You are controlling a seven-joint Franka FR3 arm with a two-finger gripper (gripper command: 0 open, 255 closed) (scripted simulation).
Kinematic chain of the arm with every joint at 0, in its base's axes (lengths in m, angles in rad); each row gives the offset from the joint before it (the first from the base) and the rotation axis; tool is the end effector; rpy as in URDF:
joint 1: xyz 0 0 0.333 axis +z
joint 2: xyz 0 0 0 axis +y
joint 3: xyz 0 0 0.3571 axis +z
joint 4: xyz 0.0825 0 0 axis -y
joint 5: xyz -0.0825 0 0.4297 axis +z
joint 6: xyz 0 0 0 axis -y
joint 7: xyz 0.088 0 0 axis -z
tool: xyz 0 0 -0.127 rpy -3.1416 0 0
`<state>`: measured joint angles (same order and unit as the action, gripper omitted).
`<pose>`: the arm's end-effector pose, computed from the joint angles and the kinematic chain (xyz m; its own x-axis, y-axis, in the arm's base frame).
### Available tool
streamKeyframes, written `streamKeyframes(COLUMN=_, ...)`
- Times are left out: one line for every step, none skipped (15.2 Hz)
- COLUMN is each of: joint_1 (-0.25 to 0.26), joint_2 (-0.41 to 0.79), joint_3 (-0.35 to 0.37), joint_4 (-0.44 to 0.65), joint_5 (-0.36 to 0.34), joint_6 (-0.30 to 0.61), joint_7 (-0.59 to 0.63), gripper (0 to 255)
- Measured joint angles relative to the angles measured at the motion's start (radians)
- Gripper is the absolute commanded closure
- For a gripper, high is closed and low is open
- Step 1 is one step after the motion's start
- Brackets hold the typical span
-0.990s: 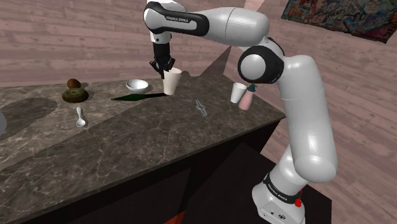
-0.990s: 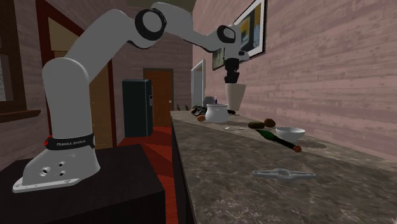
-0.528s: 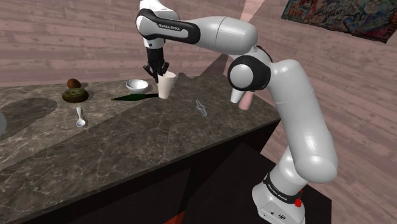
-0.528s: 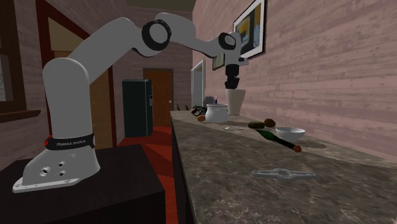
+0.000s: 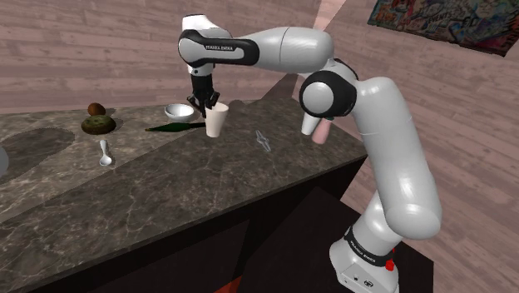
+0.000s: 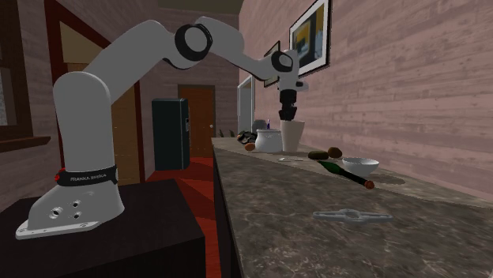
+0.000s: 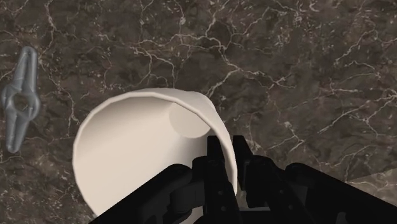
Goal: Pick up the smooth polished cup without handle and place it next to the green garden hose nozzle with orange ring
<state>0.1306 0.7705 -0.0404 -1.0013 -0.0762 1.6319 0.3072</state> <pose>0.8115 0.0750 0.3897 0.9740 -0.2023 -0.1017 -0.1873 -0.9723 0.1399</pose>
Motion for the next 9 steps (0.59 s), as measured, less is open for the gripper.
streamKeyframes(joint_1=0.000, joint_2=0.001, joint_3=0.000, joint_4=-0.011, joint_5=0.000, joint_6=0.012, joint_7=0.000, gripper=255)
streamKeyframes(joint_1=-0.001, joint_2=0.003, joint_3=0.000, joint_4=-0.020, joint_5=0.000, joint_6=0.023, joint_7=0.001, gripper=255)
streamKeyframes(joint_1=0.000, joint_2=0.001, joint_3=0.000, joint_4=-0.038, joint_5=0.000, joint_6=0.038, joint_7=0.003, gripper=255)
streamKeyframes(joint_1=-0.001, joint_2=0.003, joint_3=0.000, joint_4=-0.048, joint_5=0.000, joint_6=0.051, joint_7=0.004, gripper=255)
streamKeyframes(joint_1=0.000, joint_2=0.004, joint_3=0.000, joint_4=-0.059, joint_5=-0.001, joint_6=0.063, joint_7=0.005, gripper=255)
streamKeyframes(joint_1=-0.001, joint_2=0.003, joint_3=0.000, joint_4=-0.073, joint_5=-0.001, joint_6=0.076, joint_7=0.005, gripper=255)
streamKeyframes(joint_1=-0.001, joint_2=0.007, joint_3=0.000, joint_4=-0.079, joint_5=-0.001, joint_6=0.086, joint_7=0.006, gripper=255)
streamKeyframes(joint_1=0.000, joint_2=0.010, joint_3=0.000, joint_4=-0.089, joint_5=-0.001, joint_6=0.099, joint_7=0.008, gripper=255)
streamKeyframes(joint_1=0.000, joint_2=0.015, joint_3=0.001, joint_4=-0.094, joint_5=-0.001, joint_6=0.108, joint_7=0.009, gripper=255)
